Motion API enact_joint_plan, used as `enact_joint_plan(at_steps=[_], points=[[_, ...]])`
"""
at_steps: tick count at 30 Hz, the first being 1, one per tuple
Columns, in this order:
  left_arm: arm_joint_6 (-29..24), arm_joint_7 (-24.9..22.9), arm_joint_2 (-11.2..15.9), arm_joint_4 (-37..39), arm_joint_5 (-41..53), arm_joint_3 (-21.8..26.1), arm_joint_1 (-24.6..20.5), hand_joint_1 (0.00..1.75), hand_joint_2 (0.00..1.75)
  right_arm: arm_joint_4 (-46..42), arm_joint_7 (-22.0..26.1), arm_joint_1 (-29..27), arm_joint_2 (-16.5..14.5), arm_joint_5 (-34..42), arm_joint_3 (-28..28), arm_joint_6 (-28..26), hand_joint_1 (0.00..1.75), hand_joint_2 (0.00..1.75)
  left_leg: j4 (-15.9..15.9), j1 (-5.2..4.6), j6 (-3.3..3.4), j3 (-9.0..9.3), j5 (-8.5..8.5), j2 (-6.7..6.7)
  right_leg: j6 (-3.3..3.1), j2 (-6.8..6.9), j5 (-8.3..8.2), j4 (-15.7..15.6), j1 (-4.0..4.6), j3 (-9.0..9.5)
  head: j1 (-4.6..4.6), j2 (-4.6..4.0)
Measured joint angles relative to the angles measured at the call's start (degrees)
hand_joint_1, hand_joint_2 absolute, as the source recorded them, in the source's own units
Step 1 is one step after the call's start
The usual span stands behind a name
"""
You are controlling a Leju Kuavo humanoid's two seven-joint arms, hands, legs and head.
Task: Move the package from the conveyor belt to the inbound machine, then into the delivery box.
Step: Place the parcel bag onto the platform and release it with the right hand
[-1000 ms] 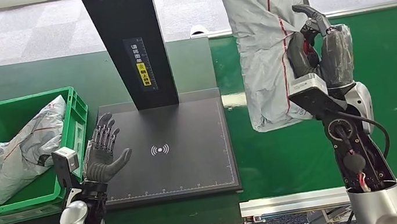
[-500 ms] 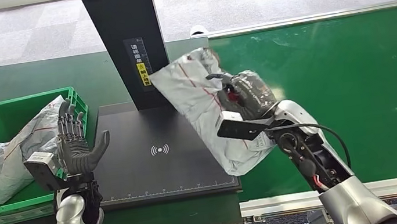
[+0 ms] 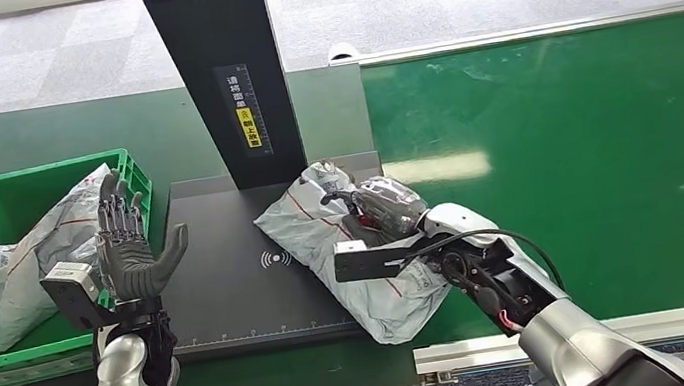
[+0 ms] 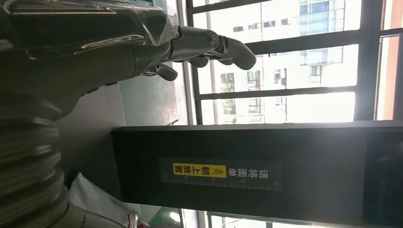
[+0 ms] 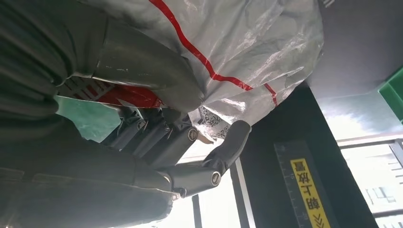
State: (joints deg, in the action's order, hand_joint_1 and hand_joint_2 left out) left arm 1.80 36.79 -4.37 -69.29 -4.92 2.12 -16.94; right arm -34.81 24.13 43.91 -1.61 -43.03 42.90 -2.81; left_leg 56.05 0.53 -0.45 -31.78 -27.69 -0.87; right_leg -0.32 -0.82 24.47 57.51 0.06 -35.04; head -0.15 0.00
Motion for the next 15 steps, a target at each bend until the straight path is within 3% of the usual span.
enact_joint_plan(at_steps=[5, 11, 12, 15], points=[[0.95, -0.83, -0.02, 0.00, -1.60, 0.00, -0.03, 0.00, 1.75, 2.73, 0.40, 0.53, -1.53, -0.99, 3.29, 4.26, 1.75, 1.75, -0.01, 0.03, -0.01, 0.02, 0.00, 0.04, -0.01, -0.02, 0.00, 0.00, 0.05, -0.02, -0.01, 0.00], [1.19, -1.29, -0.20, 0.01, -1.86, 0.02, -0.09, 0.00, 1.75, 5.09, 0.49, 0.79, -3.54, -1.37, 6.13, 5.39, 1.69, 1.75, -0.01, 0.03, -0.01, 0.01, 0.00, 0.05, -0.01, -0.02, 0.00, 0.00, 0.05, -0.02, 0.00, -0.01], [1.29, -1.44, -0.26, 0.01, -1.86, 0.02, -0.17, 0.00, 1.75, 5.31, 0.88, 0.85, -3.77, -1.34, 6.47, 5.22, 1.35, 1.75, -0.01, 0.03, -0.01, 0.01, 0.00, 0.07, -0.01, -0.02, 0.00, 0.00, 0.05, -0.02, 0.01, -0.02], [2.29, -2.06, -0.48, 0.12, -2.32, 0.01, -0.52, 0.00, 1.75, 5.79, 1.82, 0.77, -4.45, -1.00, 7.20, 1.09, 0.12, 1.75, 0.00, 0.01, -0.01, 0.01, 0.00, 0.11, 0.00, -0.02, 0.00, 0.00, 0.03, -0.02, 0.01, -0.01]])
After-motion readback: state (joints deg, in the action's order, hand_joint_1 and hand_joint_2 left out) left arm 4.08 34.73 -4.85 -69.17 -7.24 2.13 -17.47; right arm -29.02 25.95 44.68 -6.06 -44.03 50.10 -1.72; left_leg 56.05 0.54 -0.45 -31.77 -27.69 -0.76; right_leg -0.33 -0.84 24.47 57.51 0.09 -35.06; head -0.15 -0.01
